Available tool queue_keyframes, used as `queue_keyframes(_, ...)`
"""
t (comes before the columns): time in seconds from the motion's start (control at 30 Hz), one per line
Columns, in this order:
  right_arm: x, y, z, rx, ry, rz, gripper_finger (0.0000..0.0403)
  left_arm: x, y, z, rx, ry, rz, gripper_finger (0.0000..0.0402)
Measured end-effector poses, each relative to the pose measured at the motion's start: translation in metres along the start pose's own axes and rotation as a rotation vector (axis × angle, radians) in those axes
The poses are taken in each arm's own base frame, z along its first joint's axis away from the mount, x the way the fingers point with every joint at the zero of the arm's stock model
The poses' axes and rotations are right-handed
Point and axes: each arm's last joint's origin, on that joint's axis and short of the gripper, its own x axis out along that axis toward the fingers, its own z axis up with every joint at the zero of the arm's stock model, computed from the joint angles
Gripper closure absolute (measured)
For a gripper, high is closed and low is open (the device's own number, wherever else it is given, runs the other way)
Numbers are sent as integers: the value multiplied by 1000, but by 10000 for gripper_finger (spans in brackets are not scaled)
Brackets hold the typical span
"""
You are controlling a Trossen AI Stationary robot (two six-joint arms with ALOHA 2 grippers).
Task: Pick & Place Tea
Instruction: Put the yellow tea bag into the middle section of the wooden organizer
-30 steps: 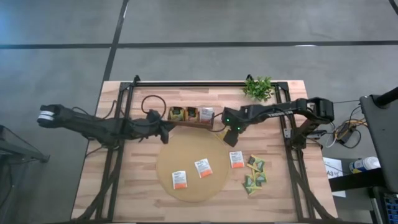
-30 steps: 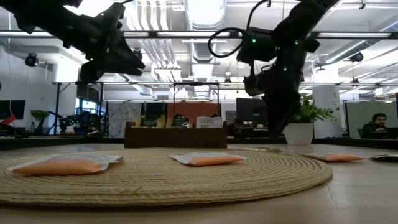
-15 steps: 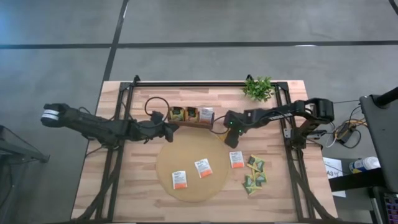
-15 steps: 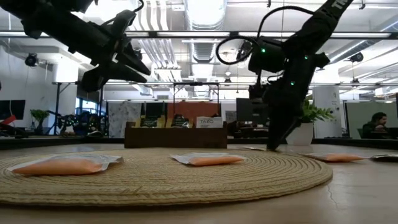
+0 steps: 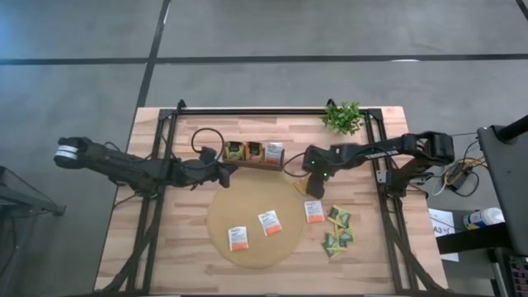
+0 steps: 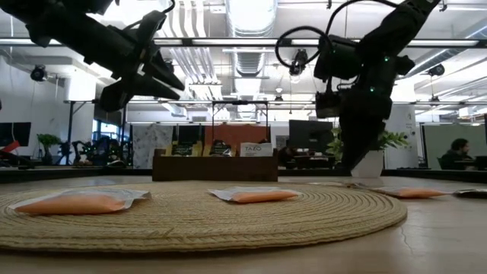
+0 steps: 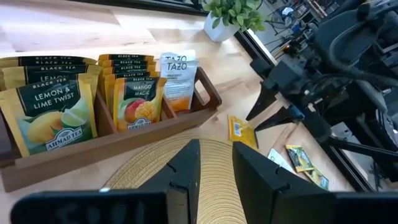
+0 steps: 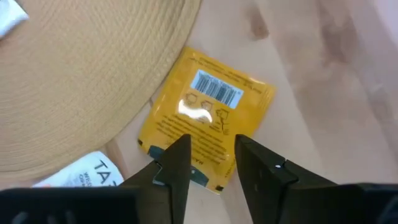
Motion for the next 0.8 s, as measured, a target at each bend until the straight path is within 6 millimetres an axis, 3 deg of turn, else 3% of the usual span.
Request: queue_keyframes(0.8,-7,0,3,8,-62,-38,283,0,0,0,0,-2,0,314)
